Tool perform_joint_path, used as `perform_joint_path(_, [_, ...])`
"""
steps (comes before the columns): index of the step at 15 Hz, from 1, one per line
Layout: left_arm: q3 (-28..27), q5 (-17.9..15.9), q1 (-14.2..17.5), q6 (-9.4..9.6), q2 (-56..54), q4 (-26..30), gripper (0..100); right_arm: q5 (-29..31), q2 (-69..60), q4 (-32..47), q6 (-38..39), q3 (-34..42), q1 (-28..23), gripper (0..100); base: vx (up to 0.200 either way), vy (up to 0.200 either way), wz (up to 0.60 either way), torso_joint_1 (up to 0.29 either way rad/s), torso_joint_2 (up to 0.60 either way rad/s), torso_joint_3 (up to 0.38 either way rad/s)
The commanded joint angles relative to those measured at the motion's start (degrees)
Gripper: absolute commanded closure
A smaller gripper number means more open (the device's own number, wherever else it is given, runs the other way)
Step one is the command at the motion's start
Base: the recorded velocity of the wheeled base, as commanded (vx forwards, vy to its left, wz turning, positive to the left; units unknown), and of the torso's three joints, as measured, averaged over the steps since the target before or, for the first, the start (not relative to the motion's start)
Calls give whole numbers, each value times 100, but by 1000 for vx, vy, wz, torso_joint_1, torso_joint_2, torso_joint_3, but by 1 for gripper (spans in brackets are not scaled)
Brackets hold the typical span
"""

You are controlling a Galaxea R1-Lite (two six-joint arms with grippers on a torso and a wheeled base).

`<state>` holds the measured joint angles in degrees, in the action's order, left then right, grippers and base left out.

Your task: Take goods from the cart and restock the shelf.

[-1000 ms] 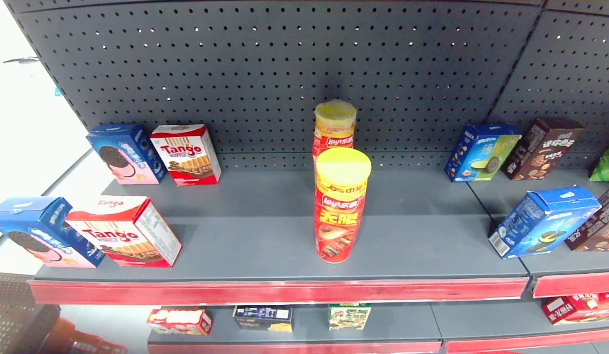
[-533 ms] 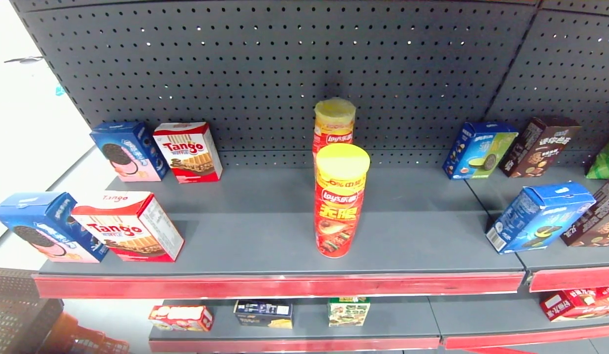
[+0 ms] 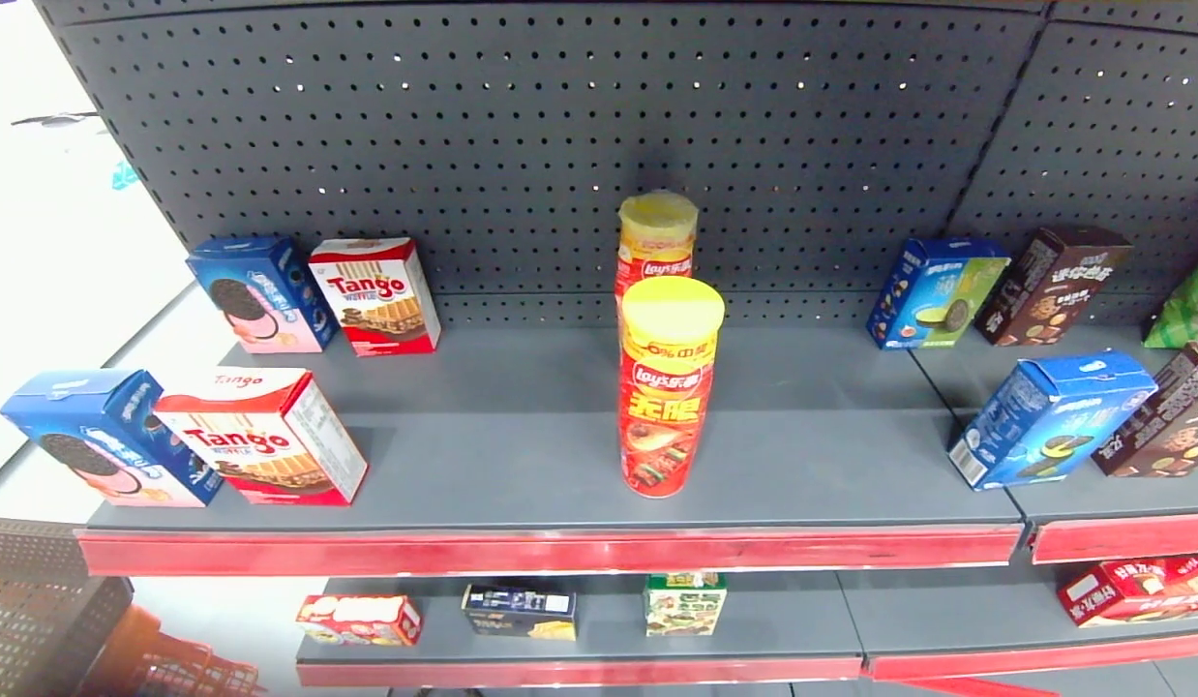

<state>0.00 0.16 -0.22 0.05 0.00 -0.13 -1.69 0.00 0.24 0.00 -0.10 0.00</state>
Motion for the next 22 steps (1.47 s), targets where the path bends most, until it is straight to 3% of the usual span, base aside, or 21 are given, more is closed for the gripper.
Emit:
perform_joint_path(1, [0, 2, 4, 4, 0, -4, 0, -6, 0, 2, 0, 1, 0, 0, 0, 0, 0, 0, 0, 0])
perform_joint_path(9, [0, 19, 4, -5, 0, -13, 0, -15, 0, 2, -9, 1, 0, 0, 0, 0, 0, 0, 0, 0])
perform_joint_path(13, [0, 292, -4, -40, 0, -13, 0, -15, 0, 2, -9, 1, 0, 0, 0, 0, 0, 0, 0, 0])
perform_joint_path(22, [0, 292, -4, -49, 0, -22, 0, -15, 0, 2, -18, 1, 0, 0, 0, 0, 0, 0, 0, 0])
